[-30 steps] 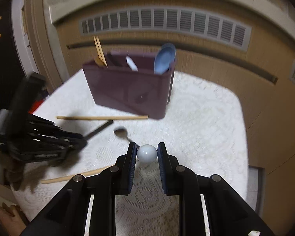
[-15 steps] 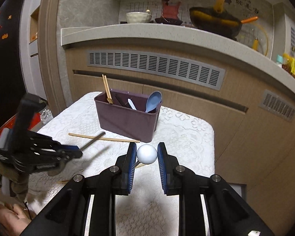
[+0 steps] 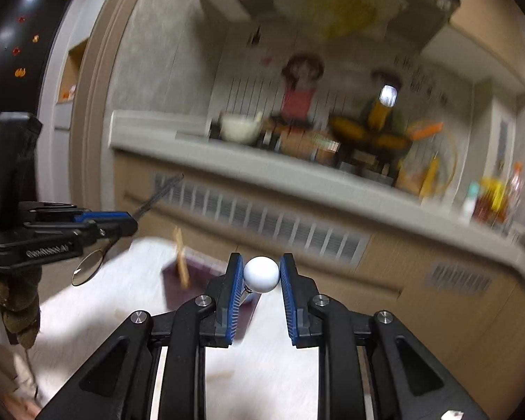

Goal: Organize utensils
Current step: 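Lift both spoons, lower them into the caddy and open both grippers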

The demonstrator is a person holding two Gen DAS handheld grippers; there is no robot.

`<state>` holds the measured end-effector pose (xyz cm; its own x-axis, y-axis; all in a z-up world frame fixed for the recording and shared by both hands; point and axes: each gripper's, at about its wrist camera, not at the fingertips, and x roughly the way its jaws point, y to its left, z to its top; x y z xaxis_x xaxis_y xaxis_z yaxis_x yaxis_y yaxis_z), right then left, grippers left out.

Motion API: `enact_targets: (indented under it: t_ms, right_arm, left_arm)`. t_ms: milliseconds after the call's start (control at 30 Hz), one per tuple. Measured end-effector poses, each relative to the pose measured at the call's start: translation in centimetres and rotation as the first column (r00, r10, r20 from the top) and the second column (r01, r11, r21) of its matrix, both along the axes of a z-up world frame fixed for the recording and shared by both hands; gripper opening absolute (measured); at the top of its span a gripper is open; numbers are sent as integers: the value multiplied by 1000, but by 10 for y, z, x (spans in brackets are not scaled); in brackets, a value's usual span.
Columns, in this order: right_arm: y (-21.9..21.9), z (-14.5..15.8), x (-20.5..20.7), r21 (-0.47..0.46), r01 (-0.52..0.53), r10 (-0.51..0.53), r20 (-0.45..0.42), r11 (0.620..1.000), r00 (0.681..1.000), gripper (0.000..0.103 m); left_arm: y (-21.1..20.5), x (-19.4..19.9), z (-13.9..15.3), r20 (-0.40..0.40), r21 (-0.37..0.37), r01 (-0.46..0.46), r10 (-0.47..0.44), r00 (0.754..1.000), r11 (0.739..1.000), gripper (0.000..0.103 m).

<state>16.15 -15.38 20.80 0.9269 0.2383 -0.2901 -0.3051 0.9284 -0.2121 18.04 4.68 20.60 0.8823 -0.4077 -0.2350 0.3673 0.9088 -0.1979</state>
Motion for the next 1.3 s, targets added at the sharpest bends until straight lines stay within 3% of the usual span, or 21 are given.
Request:
enact_targets:
  t_ms: [200, 367, 533, 667, 833, 1067, 1167, 1300]
  right_arm:
    - [8, 35, 34, 32, 21, -23, 73, 999, 997, 21]
    - [17, 36, 72, 46, 9, -12, 64, 999, 998, 21]
    - [28, 8, 115, 36, -7, 7, -12, 999, 1000, 21]
    - [35, -22, 147, 36, -11, 15, -97, 999, 995, 21]
    - [42, -55, 173, 7, -11, 12, -169, 1000, 985, 21]
    - [55, -100, 191, -61, -5, -10, -235, 998, 972, 21]
    - [61, -119, 196, -90, -19, -6, -267, 996, 964, 21]
    - [68, -138, 200, -98, -47, 13, -316, 994, 949, 21]
  left_arm:
    - [11, 32, 36, 108, -73, 18, -10, 994, 997, 13]
    - [17, 71, 33, 108, -106, -16, 27, 994, 994, 13]
    - [18, 122, -1, 37, -116, -36, 40, 999, 993, 12]
    - [20, 164, -44, -43, -153, -49, 43, 998, 987, 13]
    - [16, 195, -95, -117, -139, -73, 57, 992, 988, 12]
    - [3, 208, -145, -124, -56, -123, 115, 986, 991, 12]
    - [-8, 206, -158, -103, 11, -133, 133, 986, 991, 12]
    - [-14, 203, -174, -134, 34, -116, 119, 984, 993, 14]
